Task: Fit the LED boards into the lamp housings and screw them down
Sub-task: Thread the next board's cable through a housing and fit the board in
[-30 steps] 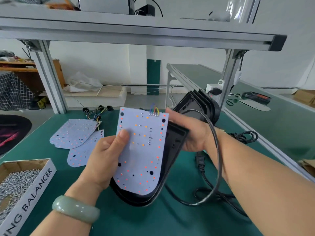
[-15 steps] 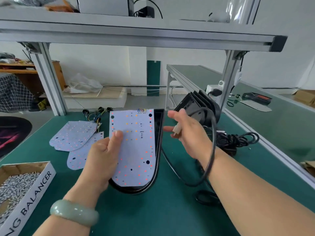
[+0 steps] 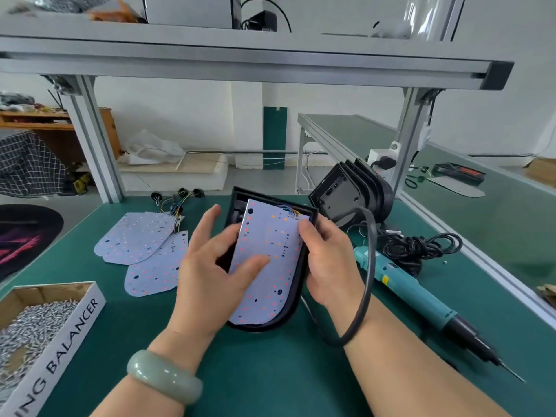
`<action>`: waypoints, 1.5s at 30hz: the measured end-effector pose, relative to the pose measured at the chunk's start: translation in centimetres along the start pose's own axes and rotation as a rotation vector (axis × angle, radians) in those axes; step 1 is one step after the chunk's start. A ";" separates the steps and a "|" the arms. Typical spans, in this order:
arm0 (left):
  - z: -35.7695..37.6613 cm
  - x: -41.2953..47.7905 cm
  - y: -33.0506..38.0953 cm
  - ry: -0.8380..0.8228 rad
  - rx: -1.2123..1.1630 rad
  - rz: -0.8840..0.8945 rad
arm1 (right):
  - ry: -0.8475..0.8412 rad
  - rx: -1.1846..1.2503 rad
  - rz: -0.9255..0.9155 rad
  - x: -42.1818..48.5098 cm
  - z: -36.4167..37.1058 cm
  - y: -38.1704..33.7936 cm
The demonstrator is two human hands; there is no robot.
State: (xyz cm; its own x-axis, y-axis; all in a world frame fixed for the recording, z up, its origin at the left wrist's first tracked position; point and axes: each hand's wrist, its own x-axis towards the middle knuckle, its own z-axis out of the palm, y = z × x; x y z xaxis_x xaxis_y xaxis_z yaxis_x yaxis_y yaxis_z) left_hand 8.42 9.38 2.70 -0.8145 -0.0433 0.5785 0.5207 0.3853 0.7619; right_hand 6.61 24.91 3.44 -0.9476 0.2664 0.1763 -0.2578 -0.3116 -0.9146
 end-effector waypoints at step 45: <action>-0.2 0.1 2.4 0.036 0.230 -0.072 | -0.095 -0.613 -0.455 -1.3 -0.7 0.0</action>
State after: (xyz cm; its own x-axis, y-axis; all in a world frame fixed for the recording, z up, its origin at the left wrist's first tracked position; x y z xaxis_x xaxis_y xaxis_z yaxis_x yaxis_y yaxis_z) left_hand 9.66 10.12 4.63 -0.8354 -0.1097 0.5385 0.3864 0.5796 0.7175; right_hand 8.01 25.23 2.98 -0.7924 0.1590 0.5890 -0.5019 0.3790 -0.7775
